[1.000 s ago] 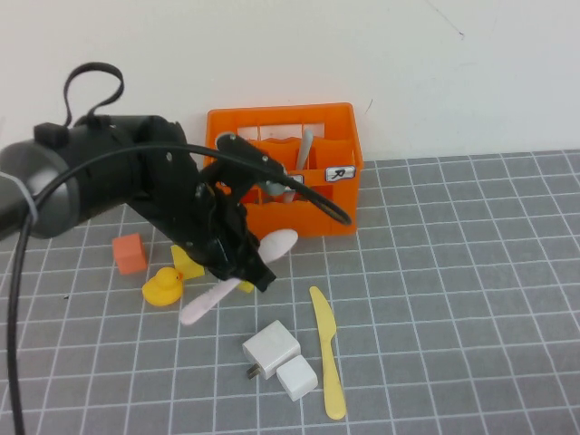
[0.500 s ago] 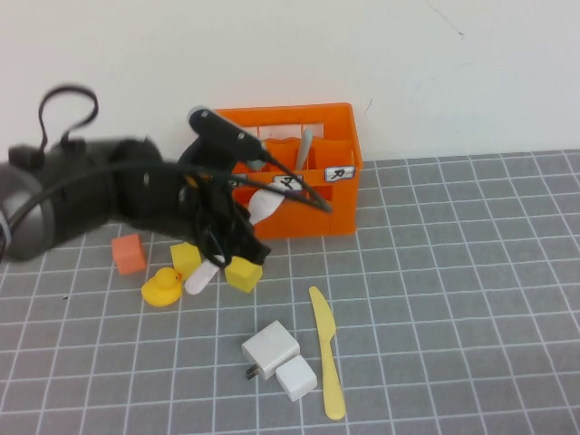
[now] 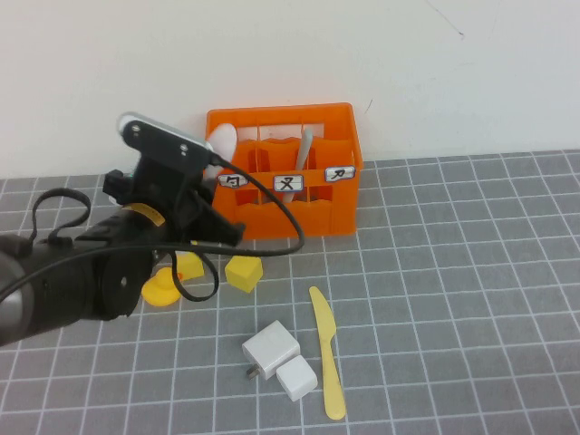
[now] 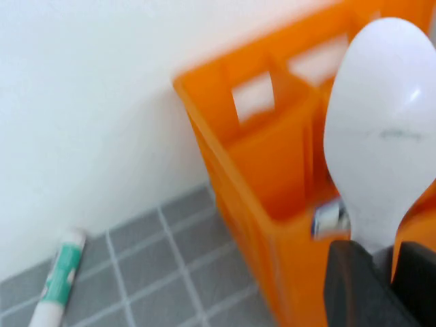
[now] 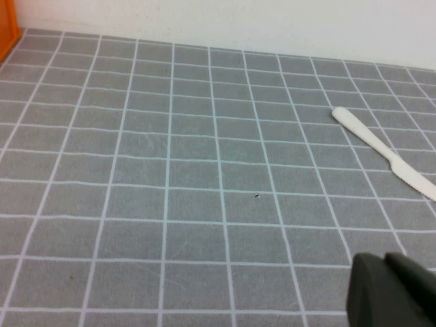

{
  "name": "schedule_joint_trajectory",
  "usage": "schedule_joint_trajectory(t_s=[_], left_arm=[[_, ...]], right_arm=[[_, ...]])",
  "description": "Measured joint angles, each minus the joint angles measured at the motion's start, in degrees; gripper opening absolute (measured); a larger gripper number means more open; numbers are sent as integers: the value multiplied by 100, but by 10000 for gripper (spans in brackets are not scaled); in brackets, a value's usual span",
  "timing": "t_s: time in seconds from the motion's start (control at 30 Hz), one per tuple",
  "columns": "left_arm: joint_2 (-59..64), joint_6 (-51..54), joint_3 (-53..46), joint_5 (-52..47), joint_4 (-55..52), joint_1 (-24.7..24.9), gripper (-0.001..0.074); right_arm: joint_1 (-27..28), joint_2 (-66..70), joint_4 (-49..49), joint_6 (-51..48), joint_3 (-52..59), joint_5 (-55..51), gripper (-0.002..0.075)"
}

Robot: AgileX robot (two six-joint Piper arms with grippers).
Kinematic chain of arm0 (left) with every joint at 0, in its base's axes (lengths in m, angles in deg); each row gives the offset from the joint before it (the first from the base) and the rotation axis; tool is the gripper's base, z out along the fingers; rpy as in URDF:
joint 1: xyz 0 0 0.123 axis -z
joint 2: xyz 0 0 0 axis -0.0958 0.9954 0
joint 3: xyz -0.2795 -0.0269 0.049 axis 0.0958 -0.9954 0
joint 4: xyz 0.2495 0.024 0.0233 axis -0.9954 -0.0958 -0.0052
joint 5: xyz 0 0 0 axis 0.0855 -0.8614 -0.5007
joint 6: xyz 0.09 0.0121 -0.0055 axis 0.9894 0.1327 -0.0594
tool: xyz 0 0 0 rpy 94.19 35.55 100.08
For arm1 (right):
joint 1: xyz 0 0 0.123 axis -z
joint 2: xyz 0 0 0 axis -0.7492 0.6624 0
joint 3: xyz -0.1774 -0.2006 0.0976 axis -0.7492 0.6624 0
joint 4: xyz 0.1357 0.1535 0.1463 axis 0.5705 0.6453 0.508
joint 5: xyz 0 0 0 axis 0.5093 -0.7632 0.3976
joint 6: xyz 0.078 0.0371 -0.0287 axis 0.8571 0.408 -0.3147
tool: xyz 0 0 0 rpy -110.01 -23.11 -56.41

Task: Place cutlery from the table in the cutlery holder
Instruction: Place the spoon on the box

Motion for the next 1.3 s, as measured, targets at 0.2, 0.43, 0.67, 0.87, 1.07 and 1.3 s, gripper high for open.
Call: schedule_joint_trajectory(t_s=[0.2, 0.43, 0.67, 0.87, 1.07, 1.3], left_arm=[[0, -2040, -55, 1275, -1516, -69, 85], [57, -2976, -55, 2914, -2498, -439, 84], [505, -3743, 329, 3344, -2056, -831, 84], [1003, -4090, 857, 3345, -2158, -855, 84], [1436, -4455, 1137, 3345, -2285, -855, 84], [1817, -4502, 1161, 3302, -2307, -855, 84]], right_arm=[[0, 0, 0, 0, 0, 0, -3], [0, 0, 0, 0, 0, 0, -3], [0, 0, 0, 0, 0, 0, -3], [0, 0, 0, 0, 0, 0, -3], [0, 0, 0, 0, 0, 0, -3], [0, 0, 0, 0, 0, 0, -3]])
